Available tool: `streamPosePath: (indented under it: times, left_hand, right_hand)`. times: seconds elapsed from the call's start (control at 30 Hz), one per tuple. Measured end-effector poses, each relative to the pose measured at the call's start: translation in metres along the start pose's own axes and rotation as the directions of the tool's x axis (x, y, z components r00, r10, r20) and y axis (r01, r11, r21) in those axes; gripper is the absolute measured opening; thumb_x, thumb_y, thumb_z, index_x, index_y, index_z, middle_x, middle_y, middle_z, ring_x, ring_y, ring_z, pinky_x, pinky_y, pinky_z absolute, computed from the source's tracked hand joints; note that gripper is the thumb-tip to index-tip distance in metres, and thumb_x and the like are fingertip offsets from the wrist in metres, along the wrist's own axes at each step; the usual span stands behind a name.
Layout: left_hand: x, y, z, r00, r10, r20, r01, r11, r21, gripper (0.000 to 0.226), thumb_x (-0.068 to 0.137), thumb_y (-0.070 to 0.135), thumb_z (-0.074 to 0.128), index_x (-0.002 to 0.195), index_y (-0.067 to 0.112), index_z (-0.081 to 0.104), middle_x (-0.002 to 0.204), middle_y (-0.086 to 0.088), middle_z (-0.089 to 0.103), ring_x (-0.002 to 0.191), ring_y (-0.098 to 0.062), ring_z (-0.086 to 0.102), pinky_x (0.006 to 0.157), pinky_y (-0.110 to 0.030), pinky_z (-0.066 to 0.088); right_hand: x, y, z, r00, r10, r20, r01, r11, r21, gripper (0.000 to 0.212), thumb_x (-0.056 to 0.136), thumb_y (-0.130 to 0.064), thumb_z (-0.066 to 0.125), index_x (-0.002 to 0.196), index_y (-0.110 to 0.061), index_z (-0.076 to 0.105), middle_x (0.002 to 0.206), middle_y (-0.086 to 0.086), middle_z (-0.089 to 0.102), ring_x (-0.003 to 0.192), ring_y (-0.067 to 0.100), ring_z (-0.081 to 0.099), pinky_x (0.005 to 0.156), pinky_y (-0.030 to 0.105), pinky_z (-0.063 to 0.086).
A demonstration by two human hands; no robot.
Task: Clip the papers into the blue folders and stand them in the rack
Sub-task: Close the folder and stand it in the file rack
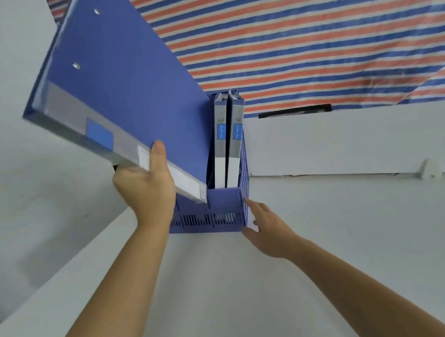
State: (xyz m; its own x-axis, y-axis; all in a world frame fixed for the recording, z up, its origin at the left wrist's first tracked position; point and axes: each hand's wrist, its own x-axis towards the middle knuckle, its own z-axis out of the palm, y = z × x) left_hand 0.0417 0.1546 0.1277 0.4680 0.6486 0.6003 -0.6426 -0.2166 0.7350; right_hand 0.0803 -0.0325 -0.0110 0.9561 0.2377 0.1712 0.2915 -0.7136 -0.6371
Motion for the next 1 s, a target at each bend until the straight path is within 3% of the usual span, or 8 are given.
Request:
streamPosePath:
  times: [0.17,0.3,0.43,0.6,0.67,0.83,0.93,1.0]
  left_hand:
    - [0.03,-0.031,0.041,0.998,0.03,0.046,-0.034,0.996,0.087,0.024,0.081,0.024,0.067,0.069,0.005,0.057,0.063,-0.003,0.058,0.056,-0.013,0.055,0.057,-0.029,0.048]
    - [0.03,-0.043,0.058,0.998,0.04,0.055,-0.046,0.992,0.118,0.017,0.086,0.016,0.067,0.073,0.013,0.056,0.068,0.001,0.057,0.055,-0.006,0.052,0.055,-0.007,0.041]
    - [0.03,-0.066,0.065,0.977,-0.031,0.209,-0.027,0.962,0.27,0.021,0.087,0.023,0.065,0.08,0.004,0.065,0.073,-0.002,0.065,0.067,-0.017,0.063,0.062,-0.02,0.047]
    - [0.038,-0.068,0.072,0.973,-0.058,0.224,-0.013,0.953,0.304,0.019,0.086,0.023,0.064,0.091,0.005,0.07,0.086,-0.006,0.071,0.076,-0.019,0.066,0.065,-0.024,0.051]
    - [0.043,-0.063,0.073,0.975,-0.055,0.214,-0.019,0.944,0.329,0.021,0.086,0.022,0.064,0.095,0.003,0.069,0.091,-0.006,0.07,0.077,-0.017,0.064,0.059,-0.017,0.046]
    - [0.035,-0.045,0.07,0.994,0.085,0.065,-0.099,0.96,0.262,0.02,0.085,0.021,0.065,0.075,0.004,0.06,0.068,-0.002,0.058,0.054,-0.01,0.052,0.052,-0.015,0.04]
    - [0.031,-0.038,0.064,0.989,0.145,-0.01,-0.142,0.976,0.168,0.031,0.084,0.02,0.065,0.078,-0.01,0.06,0.066,-0.018,0.061,0.054,-0.022,0.054,0.052,-0.008,0.038]
    - [0.03,-0.038,0.062,0.983,0.182,-0.03,-0.175,0.972,0.157,0.032,0.084,0.024,0.066,0.071,-0.004,0.058,0.06,-0.013,0.059,0.051,-0.022,0.052,0.052,-0.013,0.038]
  right_hand:
    - [0.007,0.02,0.006,1.0,0.023,0.017,-0.022,0.996,-0.087,0.073,0.096,-0.035,0.05,0.156,-0.029,0.009,0.157,0.001,0.03,0.13,0.022,0.05,0.105,0.037,0.043]
    - [0.013,0.022,0.013,0.999,-0.041,-0.025,0.038,0.993,-0.108,0.076,0.097,-0.04,0.046,0.155,-0.036,-0.003,0.156,-0.002,0.033,0.118,0.023,0.058,0.093,0.036,0.049]
    - [0.016,0.023,0.02,0.996,-0.074,-0.058,0.064,0.983,-0.17,0.081,0.097,-0.04,0.045,0.153,-0.038,-0.014,0.148,0.0,0.045,0.11,0.025,0.061,0.088,0.039,0.051]
    - [0.013,0.028,0.025,0.994,-0.07,-0.078,0.05,0.969,-0.24,0.082,0.097,-0.04,0.045,0.154,-0.034,-0.014,0.139,-0.002,0.054,0.113,0.023,0.056,0.089,0.036,0.048]
    - [0.011,0.03,0.028,0.993,-0.087,-0.082,0.063,0.965,-0.254,0.083,0.096,-0.042,0.044,0.153,-0.035,-0.017,0.134,-0.002,0.057,0.112,0.023,0.056,0.09,0.036,0.048]
    - [0.011,0.032,0.03,0.99,-0.113,-0.085,0.087,0.961,-0.262,0.083,0.096,-0.045,0.042,0.151,-0.037,-0.019,0.13,0.0,0.06,0.109,0.024,0.056,0.09,0.037,0.048]
    - [0.012,0.031,0.031,0.99,-0.114,-0.085,0.088,0.961,-0.264,0.083,0.096,-0.045,0.042,0.151,-0.036,-0.02,0.131,-0.001,0.06,0.108,0.022,0.055,0.09,0.035,0.048]
    - [0.012,0.031,0.031,0.99,-0.114,-0.089,0.088,0.961,-0.262,0.083,0.096,-0.046,0.042,0.151,-0.037,-0.02,0.132,-0.003,0.059,0.11,0.022,0.055,0.09,0.035,0.048]
